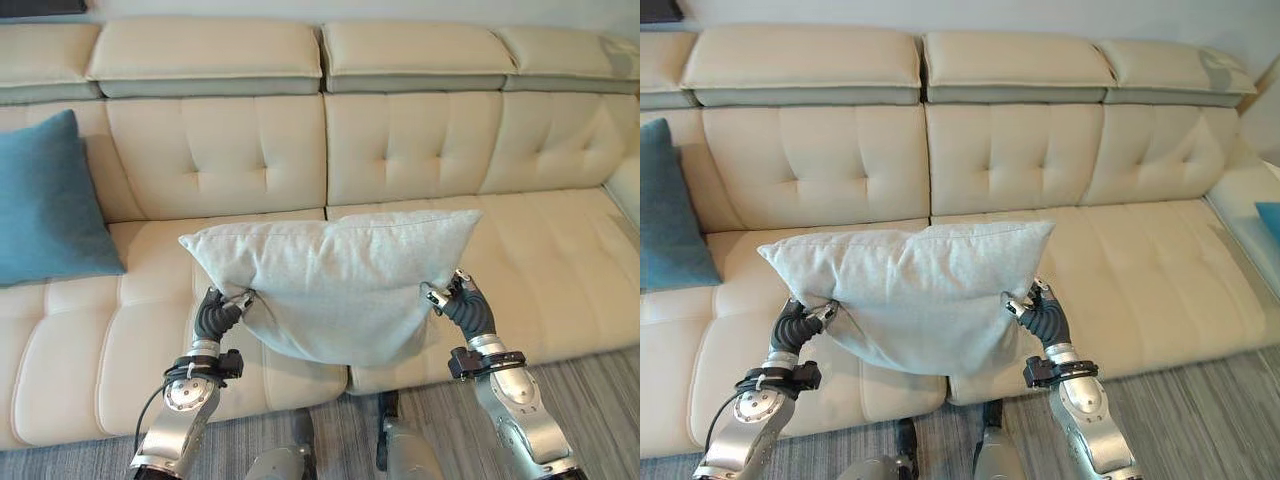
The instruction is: Pick up all the scattered cushions and arrange them neatly on the sofa.
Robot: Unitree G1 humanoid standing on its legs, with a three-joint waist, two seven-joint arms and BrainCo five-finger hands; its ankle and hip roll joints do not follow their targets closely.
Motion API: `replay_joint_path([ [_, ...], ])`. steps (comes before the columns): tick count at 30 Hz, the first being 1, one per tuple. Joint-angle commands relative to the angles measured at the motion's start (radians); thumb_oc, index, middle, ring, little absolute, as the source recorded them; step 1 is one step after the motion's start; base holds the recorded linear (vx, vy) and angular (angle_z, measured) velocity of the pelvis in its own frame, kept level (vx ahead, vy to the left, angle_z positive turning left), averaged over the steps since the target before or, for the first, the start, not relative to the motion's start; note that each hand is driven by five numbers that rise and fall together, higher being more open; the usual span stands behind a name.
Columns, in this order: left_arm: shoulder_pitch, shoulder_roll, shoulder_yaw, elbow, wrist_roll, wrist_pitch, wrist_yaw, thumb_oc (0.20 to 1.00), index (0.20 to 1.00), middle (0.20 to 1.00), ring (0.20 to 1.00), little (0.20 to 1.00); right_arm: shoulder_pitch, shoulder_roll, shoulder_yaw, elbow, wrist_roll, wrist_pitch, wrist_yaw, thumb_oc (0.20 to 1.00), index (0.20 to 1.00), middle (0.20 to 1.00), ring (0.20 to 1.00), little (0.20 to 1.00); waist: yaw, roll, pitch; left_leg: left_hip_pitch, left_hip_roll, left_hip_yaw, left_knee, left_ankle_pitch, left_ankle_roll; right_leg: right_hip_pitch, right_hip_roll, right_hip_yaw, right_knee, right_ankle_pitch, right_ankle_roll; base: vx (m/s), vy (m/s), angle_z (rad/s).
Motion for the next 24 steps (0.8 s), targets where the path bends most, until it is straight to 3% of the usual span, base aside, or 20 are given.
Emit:
replay_joint_path([
  [1, -0.099, 0.014, 0.005, -0.110, 0.068, -0.100, -0.030, 0.200, 0.200, 0.200, 0.200, 0.200, -0.155, -0.023, 0.005, -0.104, 0.002, -0.088, 0.035, 0.200, 0.200, 0.200, 0.200, 0.200, -0.004, 0.029, -0.045, -0.020, 0.094, -0.047, 0.087, -0.110, -0.069, 0.050, 0.017, -0.025, 0.039, -0.105, 0.028, 0.12, -0.151, 0.21],
  [6, -0.235, 0.027, -0.028, -0.061, 0.092, -0.126, 0.042, 0.200, 0.200, 0.200, 0.200, 0.200, -0.352, -0.011, 0.082, -0.034, 0.019, -0.108, 0.002, 0.200, 0.200, 0.200, 0.200, 0.200, 0.014, 0.055, -0.032, -0.039, 0.101, -0.068, 0.059, -0.082, -0.087, 0.040, 0.022, -0.053, 0.035, -0.121, 0.015, -0.02, -0.108, 0.05],
  [11, -0.620, 0.058, -0.150, 0.128, 0.092, -0.165, 0.205, 0.200, 0.200, 0.200, 0.200, 0.200, -0.778, 0.051, 0.197, 0.181, 0.003, -0.144, -0.149, 0.200, 0.200, 0.200, 0.200, 0.200, 0.044, 0.092, 0.007, -0.165, 0.111, -0.090, 0.047, -0.033, -0.107, -0.084, 0.028, -0.059, 0.060, -0.120, 0.002, -0.14, -0.071, 0.12],
  [14, -0.765, 0.076, -0.198, 0.228, 0.091, -0.171, 0.252, 0.200, 0.200, 0.200, 0.200, 0.200, -0.913, 0.051, 0.217, 0.283, -0.009, -0.147, -0.202, 0.200, 0.200, 0.200, 0.200, 0.200, 0.051, 0.099, 0.015, -0.202, 0.114, -0.100, 0.033, -0.006, -0.114, -0.123, 0.029, -0.060, 0.066, -0.114, 0.002, -0.06, -0.044, 0.14],
  [15, -0.896, 0.083, -0.237, 0.333, 0.084, -0.172, 0.298, 0.200, 0.200, 0.200, 0.200, 0.200, -1.024, 0.069, 0.228, 0.402, -0.004, -0.154, -0.255, 0.200, 0.200, 0.200, 0.200, 0.200, 0.061, 0.107, 0.025, -0.222, 0.120, -0.107, 0.015, 0.013, -0.124, -0.150, 0.034, -0.060, 0.072, -0.116, 0.002, -0.03, -0.033, 0.07],
  [20, -1.147, 0.114, -0.306, 0.542, 0.087, -0.164, 0.352, 0.200, 0.200, 0.200, 0.200, 0.200, -1.237, 0.037, 0.243, 0.630, -0.030, -0.156, -0.358, 0.200, 0.200, 0.200, 0.200, 0.200, 0.083, 0.124, 0.045, -0.273, 0.121, -0.135, -0.043, 0.061, -0.137, -0.217, 0.044, -0.062, 0.067, -0.105, 0.011, -0.02, -0.029, 0.01],
  [24, -1.218, 0.133, -0.319, 0.606, 0.081, -0.151, 0.356, 0.200, 0.200, 0.200, 0.200, 0.200, -1.299, -0.013, 0.248, 0.696, -0.039, -0.141, -0.389, 0.200, 0.200, 0.200, 0.200, 0.200, 0.089, 0.136, 0.057, -0.302, 0.118, -0.154, -0.074, 0.088, -0.144, -0.258, 0.047, -0.058, 0.068, -0.102, 0.015, 0.00, -0.020, 0.09],
])
